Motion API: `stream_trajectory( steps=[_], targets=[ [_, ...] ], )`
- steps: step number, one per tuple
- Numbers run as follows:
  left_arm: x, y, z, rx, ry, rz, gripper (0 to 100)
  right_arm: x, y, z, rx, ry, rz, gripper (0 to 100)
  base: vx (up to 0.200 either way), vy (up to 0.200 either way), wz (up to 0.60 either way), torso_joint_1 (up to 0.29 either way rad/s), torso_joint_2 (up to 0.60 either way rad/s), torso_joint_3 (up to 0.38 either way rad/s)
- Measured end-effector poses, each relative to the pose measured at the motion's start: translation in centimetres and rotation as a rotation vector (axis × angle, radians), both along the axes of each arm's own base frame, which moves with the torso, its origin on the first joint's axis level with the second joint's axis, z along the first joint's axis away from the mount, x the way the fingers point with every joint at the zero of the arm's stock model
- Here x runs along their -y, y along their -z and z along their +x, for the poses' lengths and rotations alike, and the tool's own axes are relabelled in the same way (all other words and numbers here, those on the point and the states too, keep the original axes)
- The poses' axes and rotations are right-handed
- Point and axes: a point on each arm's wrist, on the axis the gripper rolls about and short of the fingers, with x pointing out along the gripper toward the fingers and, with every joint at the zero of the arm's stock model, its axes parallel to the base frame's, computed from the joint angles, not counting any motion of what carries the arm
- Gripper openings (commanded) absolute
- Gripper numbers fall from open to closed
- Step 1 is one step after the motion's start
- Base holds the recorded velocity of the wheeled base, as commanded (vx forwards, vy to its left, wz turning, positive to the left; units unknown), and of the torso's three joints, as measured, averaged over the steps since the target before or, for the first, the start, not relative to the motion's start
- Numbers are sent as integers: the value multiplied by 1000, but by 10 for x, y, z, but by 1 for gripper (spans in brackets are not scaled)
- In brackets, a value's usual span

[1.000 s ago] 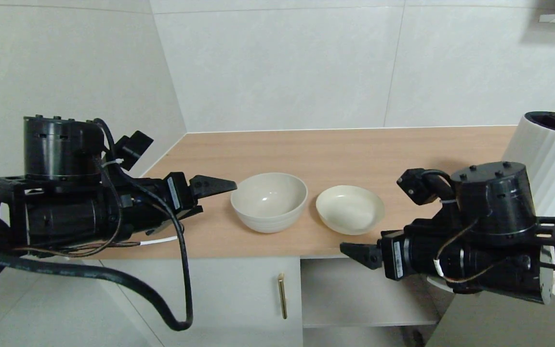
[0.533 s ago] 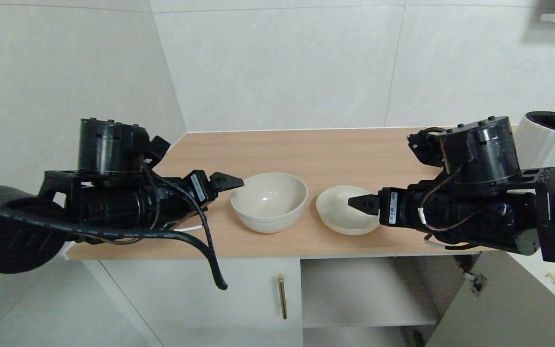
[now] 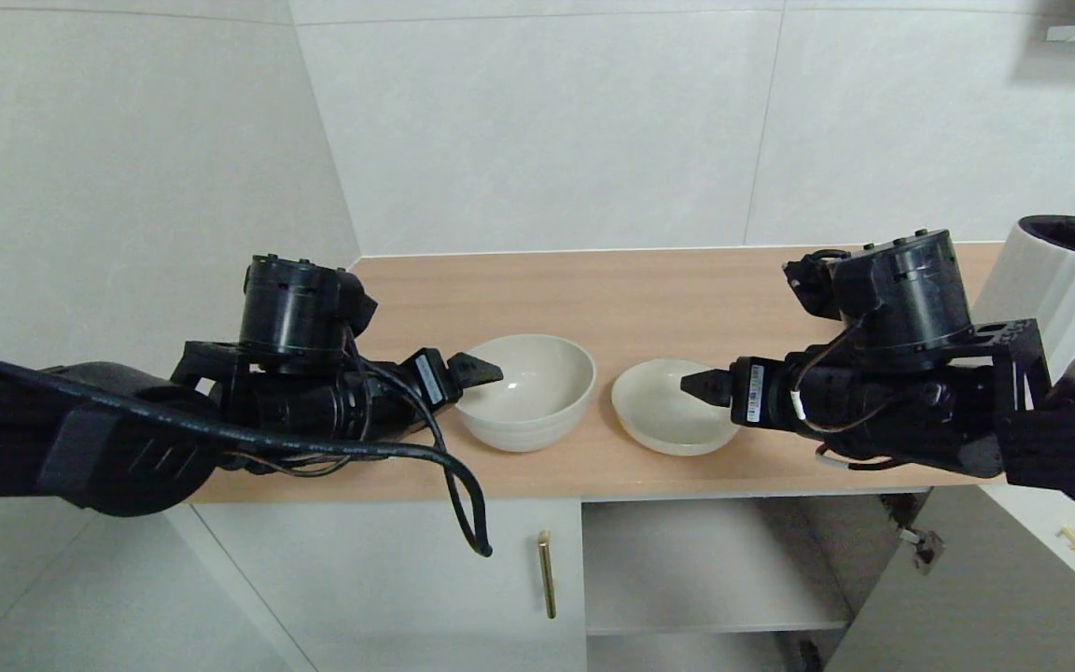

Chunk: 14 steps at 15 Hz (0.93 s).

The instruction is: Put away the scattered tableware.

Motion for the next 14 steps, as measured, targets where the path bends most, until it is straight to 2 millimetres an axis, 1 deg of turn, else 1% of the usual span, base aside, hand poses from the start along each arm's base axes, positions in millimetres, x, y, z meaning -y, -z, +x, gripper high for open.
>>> stream_trajectory(
  steps=[5, 8, 10, 14],
  targets=[
    [1, 3, 2, -6, -12, 9, 0, -1, 2, 1, -4, 0, -3, 100, 0, 0, 0, 0, 0, 0],
    [-1, -2, 0, 5, -13, 2, 0, -1, 2, 1, -7, 3, -7, 100, 0, 0, 0, 0, 0, 0],
    [-2, -6, -2, 14, -12, -1, 0, 0, 6, 1, -27, 31, -41, 100, 0, 0, 0, 0, 0, 0],
    [-3, -10, -5, 25, -12, -6, 0, -4, 17, 17, -30, 133, -109, 100, 0, 0, 0, 0, 0, 0]
  ],
)
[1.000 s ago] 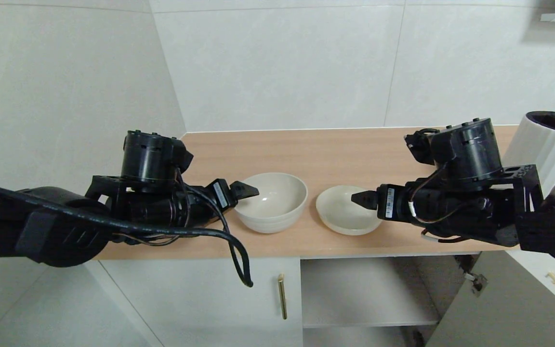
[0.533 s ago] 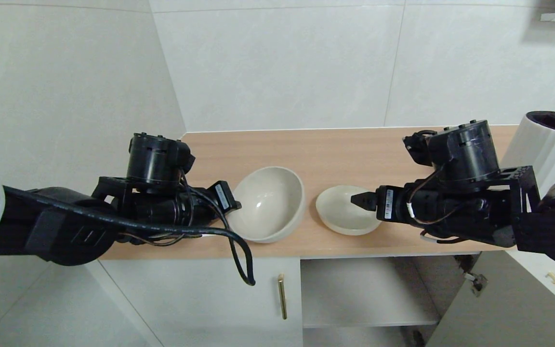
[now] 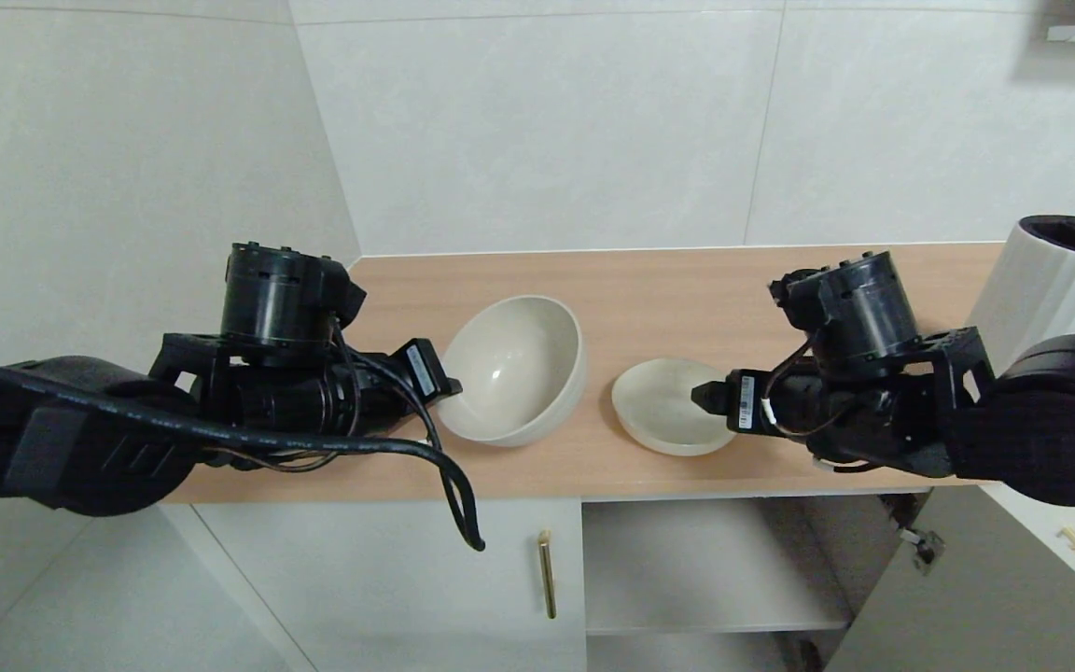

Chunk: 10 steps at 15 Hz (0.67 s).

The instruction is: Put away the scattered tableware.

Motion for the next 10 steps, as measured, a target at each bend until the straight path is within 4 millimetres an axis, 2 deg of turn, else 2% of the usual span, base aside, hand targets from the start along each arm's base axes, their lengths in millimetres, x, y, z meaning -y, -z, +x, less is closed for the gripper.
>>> stream_trajectory(
  steps=[4, 10],
  targets=[
    [0, -1, -1, 4, -1, -2, 0, -4, 14, 17, -4, 73, -47, 100, 0, 0, 0, 0, 0, 0],
    [0, -2, -1, 6, -1, -3, 0, -6, 23, 22, -22, 83, -66, 100, 0, 0, 0, 0, 0, 0]
  ],
)
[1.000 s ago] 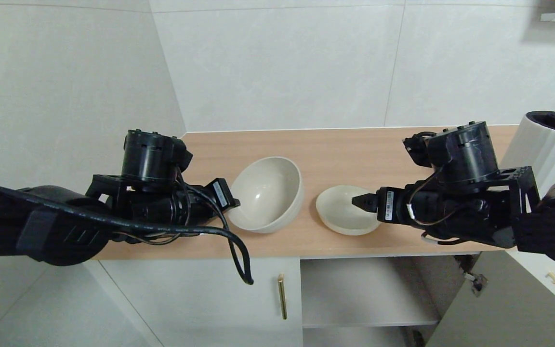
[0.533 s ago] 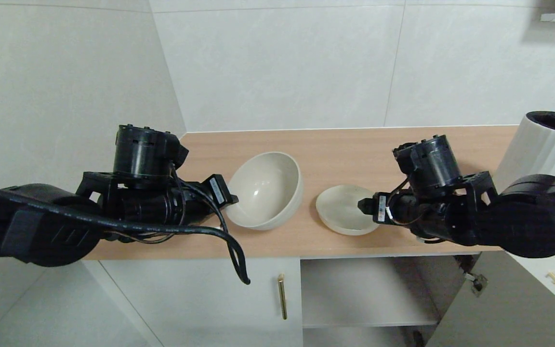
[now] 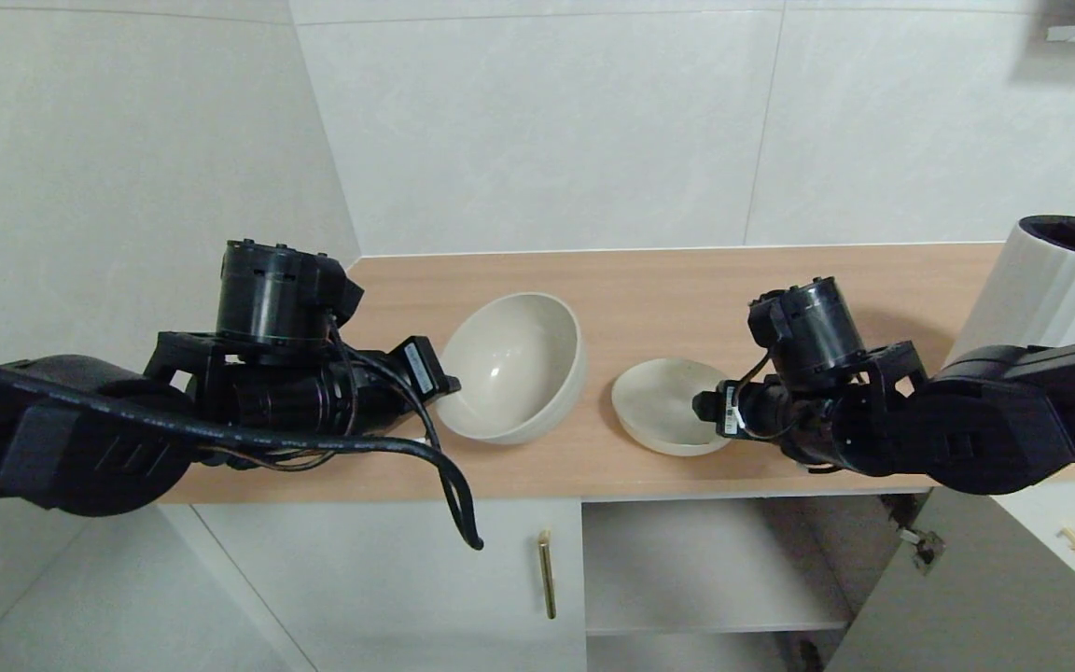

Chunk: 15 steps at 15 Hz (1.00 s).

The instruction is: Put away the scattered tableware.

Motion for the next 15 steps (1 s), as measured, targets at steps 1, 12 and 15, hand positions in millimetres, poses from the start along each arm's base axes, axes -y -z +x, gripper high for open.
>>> stream_trajectory(
  steps=[1, 12, 15],
  targets=[
    [0, 0, 0, 0, 0, 0, 0, 0, 1, 0, -4, 0, -3, 100, 0, 0, 0, 0, 0, 0],
    [-1, -1, -1, 0, 0, 0, 0, 1, 2, -1, -8, 0, -3, 0, 0, 0, 0, 0, 0, 0],
    [-3, -6, -7, 2, 0, 0, 0, 6, -6, -9, 1, -7, 6, 0, 0, 0, 0, 0, 0, 0]
  ],
)
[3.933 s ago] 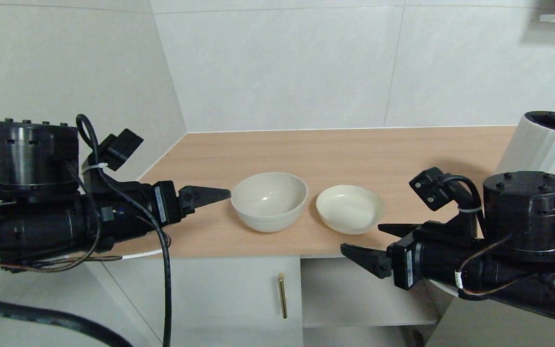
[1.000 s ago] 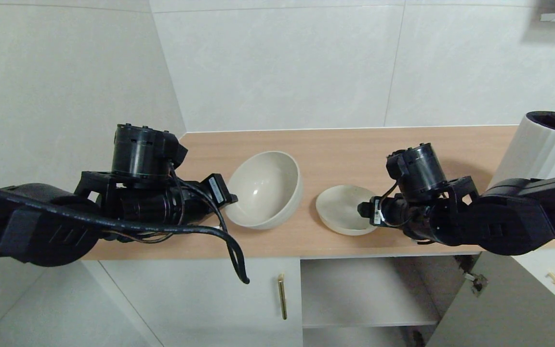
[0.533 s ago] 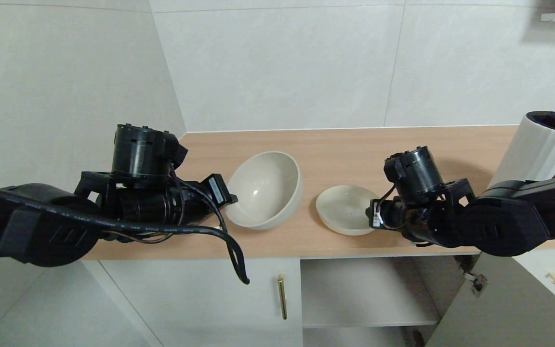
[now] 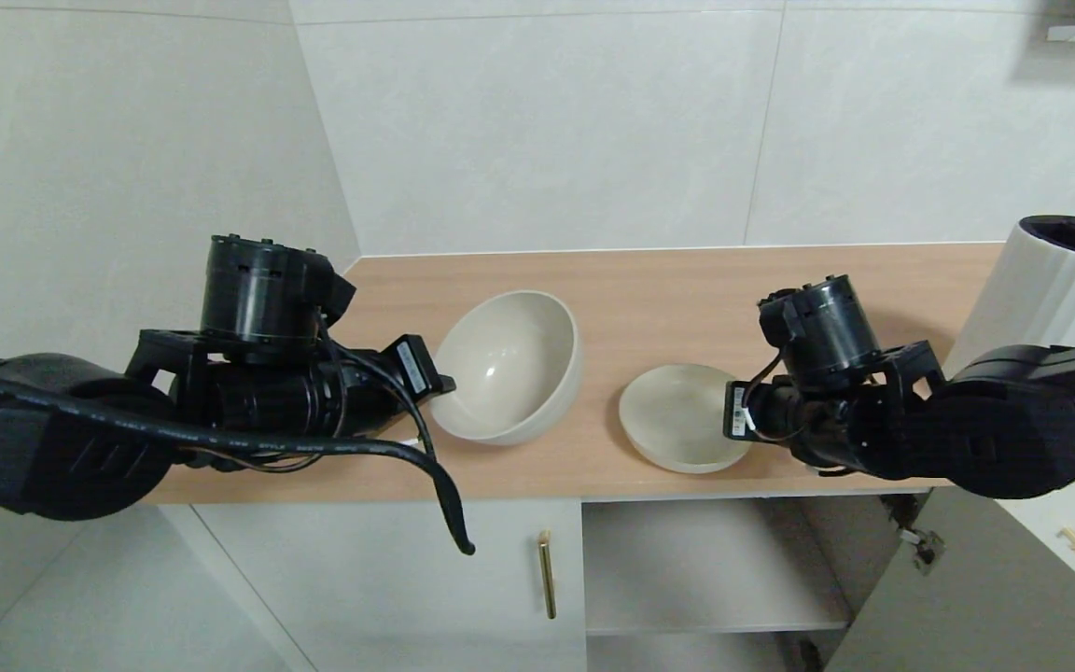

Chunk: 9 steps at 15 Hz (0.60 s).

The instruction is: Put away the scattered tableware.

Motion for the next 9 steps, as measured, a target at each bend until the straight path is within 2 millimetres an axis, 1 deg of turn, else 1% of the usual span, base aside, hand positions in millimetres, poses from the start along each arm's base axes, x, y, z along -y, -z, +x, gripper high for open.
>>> stream_trajectory(
  steps=[3, 5, 9],
  targets=[
    [-6, -6, -14, -11, 2, 7, 0, 11, -12, -18, -24, -36, 12, 0, 0, 0, 0, 0, 0, 0],
    [-12, -7, -29, -18, 13, 28, 0, 20, -22, -36, -73, -103, 37, 0, 0, 0, 0, 0, 0, 0],
    [-26, -9, -62, 0, 76, 138, 0, 41, -42, -76, -186, -245, 99, 0, 0, 0, 0, 0, 0, 0]
  ],
)
